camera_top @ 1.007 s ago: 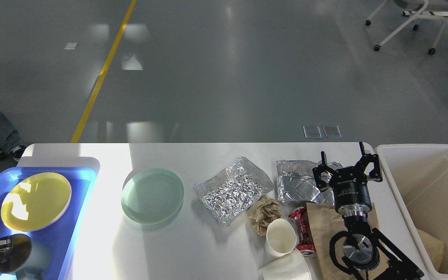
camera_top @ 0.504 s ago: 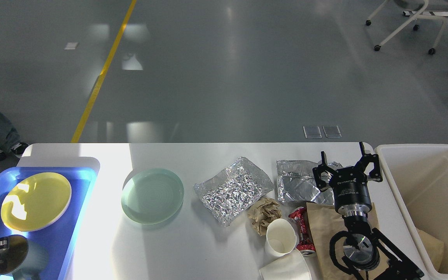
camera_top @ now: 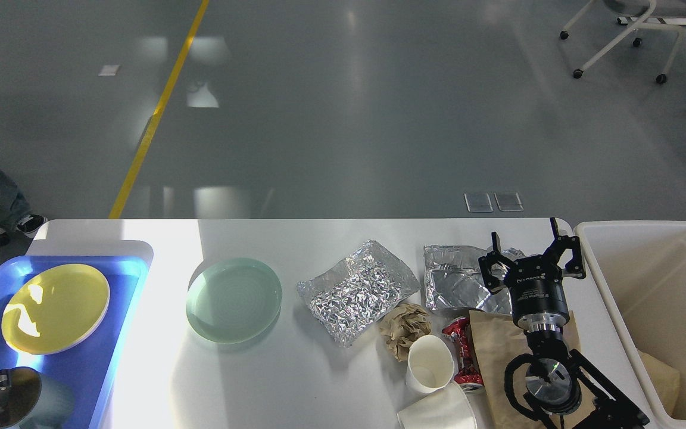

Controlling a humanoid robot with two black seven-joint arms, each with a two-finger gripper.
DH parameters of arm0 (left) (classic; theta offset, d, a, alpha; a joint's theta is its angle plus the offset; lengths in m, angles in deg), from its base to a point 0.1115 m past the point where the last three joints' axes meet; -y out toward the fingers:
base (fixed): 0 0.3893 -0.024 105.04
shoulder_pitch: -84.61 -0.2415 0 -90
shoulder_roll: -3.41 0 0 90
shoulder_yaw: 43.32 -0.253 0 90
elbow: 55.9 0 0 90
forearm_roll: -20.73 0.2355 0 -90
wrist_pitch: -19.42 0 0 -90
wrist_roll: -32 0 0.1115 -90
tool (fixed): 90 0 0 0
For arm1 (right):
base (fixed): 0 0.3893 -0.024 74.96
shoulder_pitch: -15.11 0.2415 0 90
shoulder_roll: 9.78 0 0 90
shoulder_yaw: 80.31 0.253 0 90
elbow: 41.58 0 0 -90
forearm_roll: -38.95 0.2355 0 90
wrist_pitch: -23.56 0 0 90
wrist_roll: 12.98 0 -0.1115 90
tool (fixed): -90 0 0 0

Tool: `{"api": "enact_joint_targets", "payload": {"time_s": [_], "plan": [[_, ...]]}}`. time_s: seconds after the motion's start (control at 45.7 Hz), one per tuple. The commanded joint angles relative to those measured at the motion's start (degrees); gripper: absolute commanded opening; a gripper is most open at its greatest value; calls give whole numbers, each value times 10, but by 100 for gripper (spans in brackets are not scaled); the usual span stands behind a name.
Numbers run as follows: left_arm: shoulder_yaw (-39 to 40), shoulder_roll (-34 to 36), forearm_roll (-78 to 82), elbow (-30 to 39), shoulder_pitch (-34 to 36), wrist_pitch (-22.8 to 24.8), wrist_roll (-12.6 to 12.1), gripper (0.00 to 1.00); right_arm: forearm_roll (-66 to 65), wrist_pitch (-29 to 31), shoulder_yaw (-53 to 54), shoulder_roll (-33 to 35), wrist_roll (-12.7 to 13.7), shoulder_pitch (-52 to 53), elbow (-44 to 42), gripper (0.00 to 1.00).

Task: Tidy desktop
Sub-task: 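Lower the dark cup into the tray and open the left gripper, then raise the left gripper and move it toward the pale green plate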

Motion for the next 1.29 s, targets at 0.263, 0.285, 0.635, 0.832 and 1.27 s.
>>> {"api": "enact_joint_targets", "payload": {"time_s": [0.263, 0.285, 0.635, 0.832, 1.27], "plan": [[1, 2, -4, -4, 2, -3, 1, 95, 0, 0, 0, 0, 0, 0, 0, 100], [1, 2, -4, -4, 2, -3, 1, 96, 1, 0, 0, 0, 0, 1, 0, 100], [-8, 0, -4, -4, 39, -1, 1, 96, 0, 0, 0, 0, 0, 1, 0, 100], [-69, -9, -5, 8, 110, 3, 3, 96, 0, 0, 0, 0, 0, 1, 0, 100], [-251, -124, -82, 117, 401, 61, 2, 96, 1, 0, 1, 0, 0, 0, 0, 100]]}}
